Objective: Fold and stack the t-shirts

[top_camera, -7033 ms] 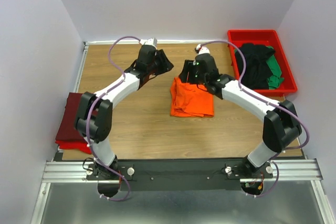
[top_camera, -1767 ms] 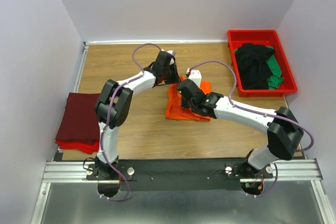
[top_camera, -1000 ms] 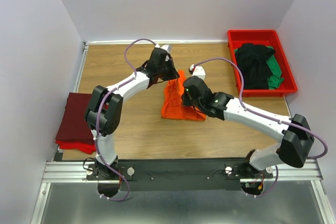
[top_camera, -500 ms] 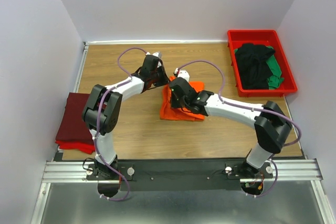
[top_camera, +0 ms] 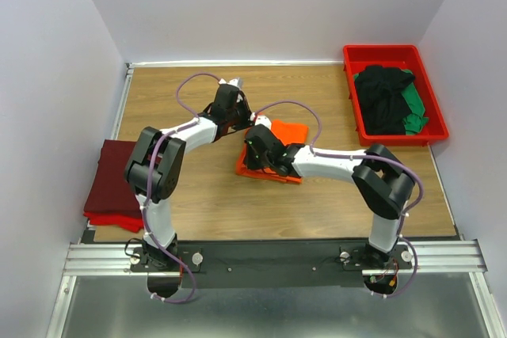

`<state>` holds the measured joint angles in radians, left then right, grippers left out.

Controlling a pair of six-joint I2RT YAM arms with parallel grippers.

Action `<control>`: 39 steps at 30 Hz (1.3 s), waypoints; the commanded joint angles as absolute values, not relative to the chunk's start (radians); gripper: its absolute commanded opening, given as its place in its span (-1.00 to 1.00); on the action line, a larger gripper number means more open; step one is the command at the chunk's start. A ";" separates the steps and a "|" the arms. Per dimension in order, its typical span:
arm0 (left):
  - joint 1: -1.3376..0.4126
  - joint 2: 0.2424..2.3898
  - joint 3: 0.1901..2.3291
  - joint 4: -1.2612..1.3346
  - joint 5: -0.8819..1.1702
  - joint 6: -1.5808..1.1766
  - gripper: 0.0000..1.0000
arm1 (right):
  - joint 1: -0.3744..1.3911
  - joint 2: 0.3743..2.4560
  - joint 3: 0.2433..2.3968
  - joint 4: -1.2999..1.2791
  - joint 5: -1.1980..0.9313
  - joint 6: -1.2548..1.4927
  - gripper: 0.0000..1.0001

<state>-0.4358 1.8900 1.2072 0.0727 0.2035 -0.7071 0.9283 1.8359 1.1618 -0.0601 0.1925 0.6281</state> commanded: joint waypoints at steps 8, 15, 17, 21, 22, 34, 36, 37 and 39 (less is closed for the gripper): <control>-0.404 1.869 1.212 0.124 0.195 -0.695 -0.36 | 0.945 1.812 1.128 0.032 0.150 0.594 0.00; -0.383 1.772 1.272 0.017 0.108 -0.658 0.16 | 0.905 1.548 1.065 -0.089 0.300 0.581 0.56; -0.393 1.740 1.270 0.000 0.078 -0.654 0.13 | 0.827 1.464 1.025 -0.127 0.287 0.591 0.41; -0.426 1.720 1.275 -0.093 0.046 -0.632 -0.30 | 0.680 1.411 0.977 -0.150 0.226 0.588 0.15; -0.449 1.717 1.260 -0.101 0.041 -0.629 -0.41 | 0.651 1.414 0.965 -0.153 0.206 0.588 0.05; -0.554 1.721 0.981 -0.052 -0.034 -0.727 -1.00 | 0.532 1.634 1.006 -0.150 0.081 0.554 -0.13; -0.558 1.733 0.956 -0.035 -0.031 -0.735 -1.00 | 0.532 1.649 0.993 -0.149 0.080 0.558 -0.13; -0.560 1.736 0.945 -0.025 -0.031 -0.741 -1.00 | 0.532 1.661 0.976 -0.147 0.084 0.561 -0.13; -0.560 1.746 0.911 -0.006 -0.026 -0.747 -1.00 | 0.532 1.664 0.948 -0.146 0.103 0.560 -0.14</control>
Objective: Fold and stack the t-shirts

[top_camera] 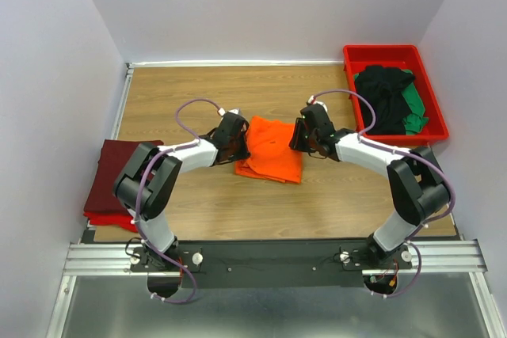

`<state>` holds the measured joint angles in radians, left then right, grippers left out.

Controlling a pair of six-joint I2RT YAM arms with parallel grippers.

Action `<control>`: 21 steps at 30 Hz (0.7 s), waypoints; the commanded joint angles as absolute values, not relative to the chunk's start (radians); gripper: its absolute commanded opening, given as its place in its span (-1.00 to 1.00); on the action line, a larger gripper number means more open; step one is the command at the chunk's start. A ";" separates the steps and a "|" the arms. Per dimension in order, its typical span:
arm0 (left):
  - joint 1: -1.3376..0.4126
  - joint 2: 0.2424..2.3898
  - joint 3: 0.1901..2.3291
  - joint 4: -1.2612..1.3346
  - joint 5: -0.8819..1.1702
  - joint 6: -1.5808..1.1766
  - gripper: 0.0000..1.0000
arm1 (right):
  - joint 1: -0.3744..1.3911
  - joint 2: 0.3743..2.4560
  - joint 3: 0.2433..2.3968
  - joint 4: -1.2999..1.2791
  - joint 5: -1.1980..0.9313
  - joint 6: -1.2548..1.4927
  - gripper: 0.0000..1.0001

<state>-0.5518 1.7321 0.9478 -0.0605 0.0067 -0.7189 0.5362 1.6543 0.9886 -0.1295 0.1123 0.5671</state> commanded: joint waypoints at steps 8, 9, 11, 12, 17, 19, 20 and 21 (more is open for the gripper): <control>-0.560 1.741 0.891 -0.005 -0.037 -0.743 -1.00 | 0.532 1.655 0.885 -0.146 0.123 0.552 -0.16; -0.560 1.741 0.893 -0.005 -0.041 -0.741 -1.00 | 0.532 1.652 0.879 -0.147 0.126 0.552 -0.16; -0.552 1.749 0.903 -0.006 -0.045 -0.736 -1.00 | 0.534 1.648 0.862 -0.146 0.127 0.548 -0.16; -0.548 1.753 0.910 -0.006 -0.038 -0.735 -1.00 | 0.534 1.638 0.855 -0.147 0.120 0.552 -0.16; -0.520 1.795 1.003 -0.011 -0.026 -0.713 -1.00 | 0.574 1.588 0.801 -0.138 0.089 0.587 -0.16; -0.497 1.851 1.084 -0.034 -0.017 -0.695 -1.00 | 0.627 1.563 0.779 -0.127 0.068 0.612 -0.16; -0.491 1.893 1.112 -0.037 -0.012 -0.686 -1.00 | 0.650 1.560 0.778 -0.121 0.064 0.621 -0.16; -0.479 1.914 1.143 -0.049 -0.011 -0.680 -1.00 | 0.673 1.560 0.781 -0.114 0.055 0.639 -0.15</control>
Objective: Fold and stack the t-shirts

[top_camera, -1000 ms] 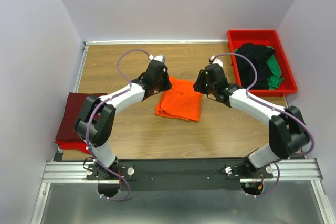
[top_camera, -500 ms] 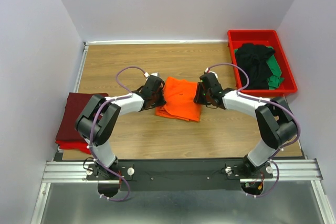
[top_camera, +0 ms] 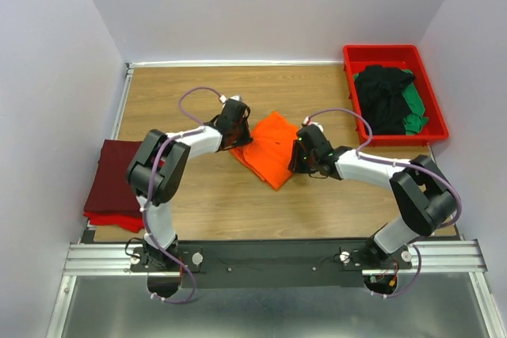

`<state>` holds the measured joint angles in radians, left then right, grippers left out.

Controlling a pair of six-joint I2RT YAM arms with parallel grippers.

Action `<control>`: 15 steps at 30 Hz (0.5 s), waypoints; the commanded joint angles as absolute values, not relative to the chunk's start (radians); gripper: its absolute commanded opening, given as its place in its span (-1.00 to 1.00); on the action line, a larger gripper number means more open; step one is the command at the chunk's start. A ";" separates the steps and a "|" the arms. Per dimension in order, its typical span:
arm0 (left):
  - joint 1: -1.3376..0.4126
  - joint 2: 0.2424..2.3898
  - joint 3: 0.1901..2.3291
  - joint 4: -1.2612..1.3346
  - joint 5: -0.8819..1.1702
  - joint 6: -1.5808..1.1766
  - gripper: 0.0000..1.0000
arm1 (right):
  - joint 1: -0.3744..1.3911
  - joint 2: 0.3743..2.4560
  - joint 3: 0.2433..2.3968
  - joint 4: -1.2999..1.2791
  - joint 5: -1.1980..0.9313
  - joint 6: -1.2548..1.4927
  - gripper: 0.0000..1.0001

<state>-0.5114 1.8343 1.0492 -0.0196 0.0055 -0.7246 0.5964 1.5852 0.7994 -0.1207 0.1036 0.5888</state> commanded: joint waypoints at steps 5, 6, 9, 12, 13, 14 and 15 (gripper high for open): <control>-0.466 2.031 1.373 -0.086 0.061 -0.634 -0.95 | 0.788 1.630 0.841 -0.094 0.032 0.687 -0.12; -0.466 2.029 1.397 -0.089 0.067 -0.626 -0.87 | 0.788 1.628 0.842 -0.092 0.037 0.689 -0.12; -0.460 1.979 1.457 -0.097 0.052 -0.606 -0.39 | 0.784 1.571 0.842 -0.097 0.083 0.675 -0.07; -0.433 1.892 1.447 -0.104 0.048 -0.610 -0.10 | 0.778 1.499 0.850 -0.106 0.078 0.655 -0.04; -0.423 1.841 1.412 -0.104 0.061 -0.621 -0.05 | 0.776 1.482 0.854 -0.110 0.078 0.653 -0.03; -0.411 1.815 1.387 -0.103 0.063 -0.632 -0.01 | 0.775 1.467 0.861 -0.123 0.084 0.649 -0.01; -0.396 1.790 1.361 -0.103 0.057 -0.641 0.02 | 0.770 1.453 0.867 -0.126 0.093 0.644 0.01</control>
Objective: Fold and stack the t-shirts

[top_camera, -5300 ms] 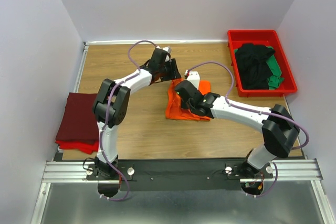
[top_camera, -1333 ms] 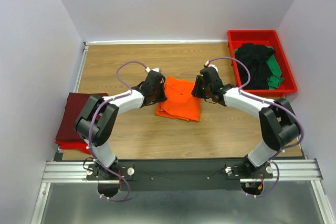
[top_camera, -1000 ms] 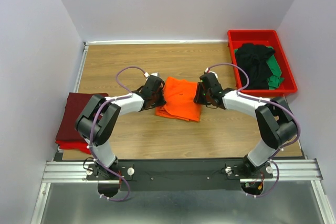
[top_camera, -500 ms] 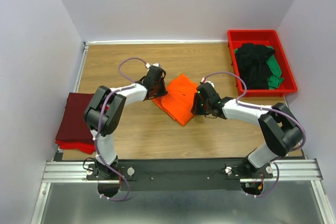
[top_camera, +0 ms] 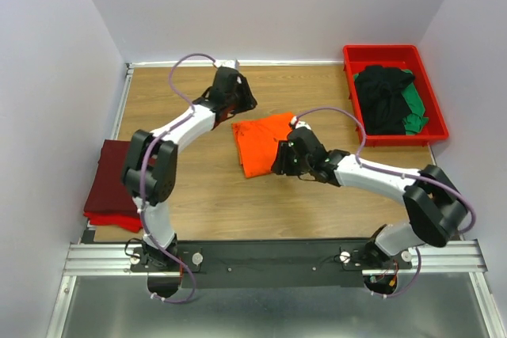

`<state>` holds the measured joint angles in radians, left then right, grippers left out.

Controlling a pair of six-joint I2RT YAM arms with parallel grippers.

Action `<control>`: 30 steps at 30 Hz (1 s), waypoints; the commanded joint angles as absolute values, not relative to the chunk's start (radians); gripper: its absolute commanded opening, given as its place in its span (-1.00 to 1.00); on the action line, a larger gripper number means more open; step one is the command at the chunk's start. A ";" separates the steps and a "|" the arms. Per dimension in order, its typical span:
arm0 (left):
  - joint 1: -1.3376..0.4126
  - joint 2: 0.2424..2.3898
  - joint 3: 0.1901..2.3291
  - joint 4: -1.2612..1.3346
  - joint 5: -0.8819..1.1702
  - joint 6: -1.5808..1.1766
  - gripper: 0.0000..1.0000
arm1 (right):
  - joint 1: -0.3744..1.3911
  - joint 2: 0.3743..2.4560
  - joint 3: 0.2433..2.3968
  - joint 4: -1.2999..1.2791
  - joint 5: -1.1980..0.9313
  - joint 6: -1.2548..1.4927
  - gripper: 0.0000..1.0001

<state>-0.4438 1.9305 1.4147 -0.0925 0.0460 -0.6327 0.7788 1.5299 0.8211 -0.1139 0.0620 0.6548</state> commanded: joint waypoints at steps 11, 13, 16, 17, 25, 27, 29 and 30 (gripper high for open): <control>-0.376 1.692 1.069 -0.107 0.139 -0.643 0.36 | 0.457 1.685 1.139 -0.141 0.050 0.453 0.21; -0.376 1.710 1.054 -0.095 0.149 -0.641 0.36 | 0.422 1.729 1.181 -0.138 0.029 0.425 0.31; -0.376 1.735 1.042 -0.078 0.150 -0.647 0.37 | 0.393 1.818 1.213 -0.138 -0.045 0.408 0.35; -0.376 1.744 1.043 -0.078 0.156 -0.647 0.37 | 0.384 1.834 1.221 -0.137 -0.055 0.405 0.36; -0.377 1.809 1.031 -0.075 0.143 -0.675 0.37 | 0.382 1.861 1.212 -0.137 -0.069 0.411 0.40; -0.380 1.835 1.035 -0.075 0.147 -0.680 0.37 | 0.382 1.878 1.215 -0.137 -0.072 0.414 0.41; -0.388 1.853 1.040 -0.077 0.152 -0.684 0.37 | 0.382 1.891 1.215 -0.137 -0.072 0.422 0.41; -0.391 1.868 1.042 -0.077 0.150 -0.684 0.37 | 0.382 1.899 1.215 -0.135 -0.074 0.422 0.41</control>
<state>-0.3763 1.8111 1.0431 -0.0715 0.1333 -0.6731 0.3828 1.8603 1.1995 -0.1287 -0.0494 0.4278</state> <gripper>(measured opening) 0.683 0.705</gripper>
